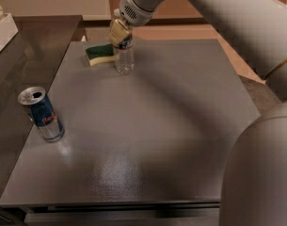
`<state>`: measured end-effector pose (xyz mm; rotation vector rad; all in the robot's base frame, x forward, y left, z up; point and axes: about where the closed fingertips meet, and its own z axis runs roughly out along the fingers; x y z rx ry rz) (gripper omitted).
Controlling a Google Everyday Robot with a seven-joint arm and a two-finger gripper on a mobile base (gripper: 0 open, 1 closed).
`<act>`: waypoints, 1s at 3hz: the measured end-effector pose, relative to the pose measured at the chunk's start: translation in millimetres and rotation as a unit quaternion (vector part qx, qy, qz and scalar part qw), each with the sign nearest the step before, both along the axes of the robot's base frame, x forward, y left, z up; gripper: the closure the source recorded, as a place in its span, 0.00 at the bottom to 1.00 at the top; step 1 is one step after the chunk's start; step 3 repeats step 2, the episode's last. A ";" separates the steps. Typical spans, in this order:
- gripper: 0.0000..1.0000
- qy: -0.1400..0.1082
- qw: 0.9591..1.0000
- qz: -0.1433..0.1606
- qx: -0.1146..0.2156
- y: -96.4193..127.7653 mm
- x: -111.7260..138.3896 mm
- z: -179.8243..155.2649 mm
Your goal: Move water bottle near sponge
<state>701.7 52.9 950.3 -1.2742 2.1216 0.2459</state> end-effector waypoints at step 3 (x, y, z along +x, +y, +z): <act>0.00 0.002 1.000 0.001 -0.001 1.6 0.0 -1.6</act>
Offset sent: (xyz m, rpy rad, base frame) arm 0.0000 0.0013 -0.0013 -0.0010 0.0025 0.0019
